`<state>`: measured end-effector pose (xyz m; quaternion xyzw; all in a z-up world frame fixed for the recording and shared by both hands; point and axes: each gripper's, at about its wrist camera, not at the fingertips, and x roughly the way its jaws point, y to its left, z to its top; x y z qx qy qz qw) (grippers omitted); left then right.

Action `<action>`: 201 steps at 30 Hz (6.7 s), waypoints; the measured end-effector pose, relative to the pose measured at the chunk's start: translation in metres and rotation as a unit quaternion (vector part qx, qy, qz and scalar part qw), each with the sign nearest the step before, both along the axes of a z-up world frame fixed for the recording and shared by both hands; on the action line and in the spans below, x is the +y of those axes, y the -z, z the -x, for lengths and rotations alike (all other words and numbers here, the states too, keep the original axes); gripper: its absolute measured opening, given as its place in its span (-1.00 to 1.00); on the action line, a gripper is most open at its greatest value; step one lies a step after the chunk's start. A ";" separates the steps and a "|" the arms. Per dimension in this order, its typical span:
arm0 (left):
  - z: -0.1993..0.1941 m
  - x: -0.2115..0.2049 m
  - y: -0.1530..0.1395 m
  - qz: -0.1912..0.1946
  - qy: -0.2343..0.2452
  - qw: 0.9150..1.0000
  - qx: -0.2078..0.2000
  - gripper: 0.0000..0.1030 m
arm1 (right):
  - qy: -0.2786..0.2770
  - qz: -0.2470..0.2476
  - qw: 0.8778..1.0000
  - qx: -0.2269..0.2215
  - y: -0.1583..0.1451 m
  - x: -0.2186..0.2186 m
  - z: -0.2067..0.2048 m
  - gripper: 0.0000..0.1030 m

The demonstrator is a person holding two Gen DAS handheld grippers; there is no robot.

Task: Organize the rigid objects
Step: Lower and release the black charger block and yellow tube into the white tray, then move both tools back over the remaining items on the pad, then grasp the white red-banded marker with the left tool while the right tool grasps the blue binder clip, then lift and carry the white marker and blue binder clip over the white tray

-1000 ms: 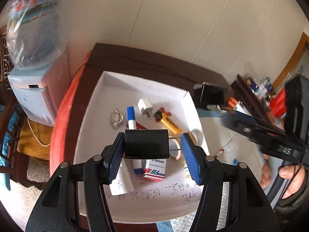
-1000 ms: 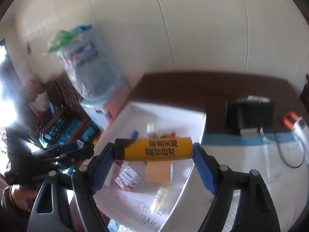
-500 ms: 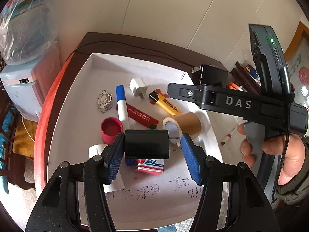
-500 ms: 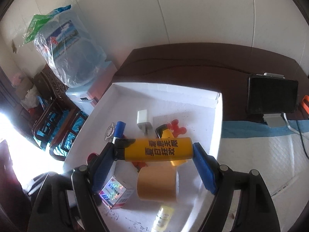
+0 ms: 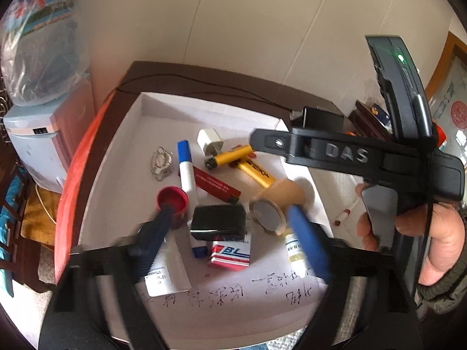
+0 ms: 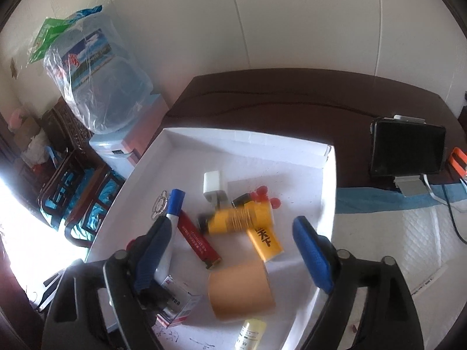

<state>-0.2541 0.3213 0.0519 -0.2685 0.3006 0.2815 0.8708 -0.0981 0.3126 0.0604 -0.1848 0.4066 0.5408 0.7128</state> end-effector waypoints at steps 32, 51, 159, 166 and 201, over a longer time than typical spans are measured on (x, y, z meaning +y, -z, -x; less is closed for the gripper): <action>0.064 -0.075 -0.098 -0.097 -0.133 0.985 -0.043 1.00 | 0.010 -0.091 0.995 0.034 -0.046 -0.112 0.019 1.00; -0.017 -0.141 -0.102 -0.113 -0.086 0.990 0.012 1.00 | 0.092 -0.075 0.993 -0.005 -0.016 -0.240 -0.115 1.00; -0.031 -0.206 -0.174 -0.183 -0.060 0.981 -0.029 -0.78 | -0.034 -0.282 0.959 -0.008 -0.161 -0.305 -0.094 -0.64; -0.012 -0.198 -0.174 -0.182 -0.073 0.980 -0.031 -0.78 | -0.050 -0.278 0.959 -0.008 -0.159 -0.290 -0.078 -0.64; 0.070 -0.111 -0.144 -0.143 -0.076 0.986 -0.039 -0.78 | -0.061 -0.234 0.970 -0.011 -0.146 -0.215 0.006 -0.64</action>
